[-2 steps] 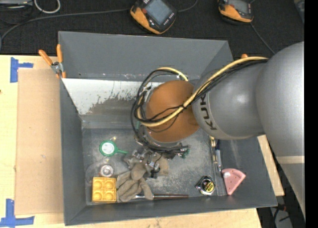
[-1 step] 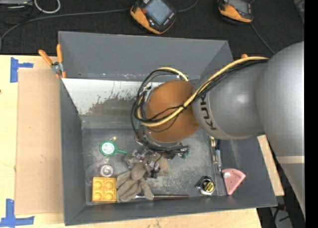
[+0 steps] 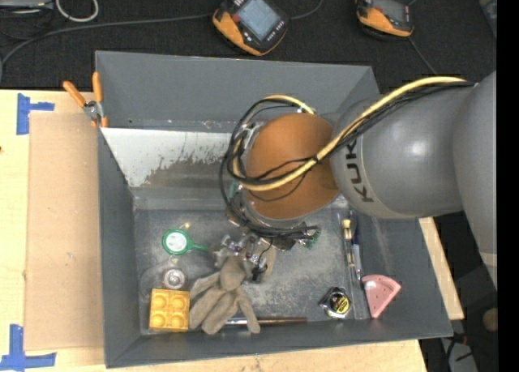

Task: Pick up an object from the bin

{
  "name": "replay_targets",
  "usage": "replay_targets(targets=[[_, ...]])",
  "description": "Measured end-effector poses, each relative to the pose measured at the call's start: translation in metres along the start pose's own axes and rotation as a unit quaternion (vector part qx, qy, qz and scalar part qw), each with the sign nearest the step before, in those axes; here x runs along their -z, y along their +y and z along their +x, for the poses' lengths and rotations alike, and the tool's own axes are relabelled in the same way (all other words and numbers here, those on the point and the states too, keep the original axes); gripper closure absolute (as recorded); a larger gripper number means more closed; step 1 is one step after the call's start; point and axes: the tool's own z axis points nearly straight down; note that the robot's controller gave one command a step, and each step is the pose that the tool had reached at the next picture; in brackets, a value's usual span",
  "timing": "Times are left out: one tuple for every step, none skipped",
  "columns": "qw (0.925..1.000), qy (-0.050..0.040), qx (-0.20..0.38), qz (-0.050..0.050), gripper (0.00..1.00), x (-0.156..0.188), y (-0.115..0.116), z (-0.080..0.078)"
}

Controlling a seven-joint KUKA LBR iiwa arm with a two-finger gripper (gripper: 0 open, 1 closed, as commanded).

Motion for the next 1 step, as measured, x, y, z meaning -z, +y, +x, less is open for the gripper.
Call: replay_targets(targets=[[1.0000, -0.0034, -0.001, 0.003, 1.00, 0.0355, -0.0011, -0.0013]])
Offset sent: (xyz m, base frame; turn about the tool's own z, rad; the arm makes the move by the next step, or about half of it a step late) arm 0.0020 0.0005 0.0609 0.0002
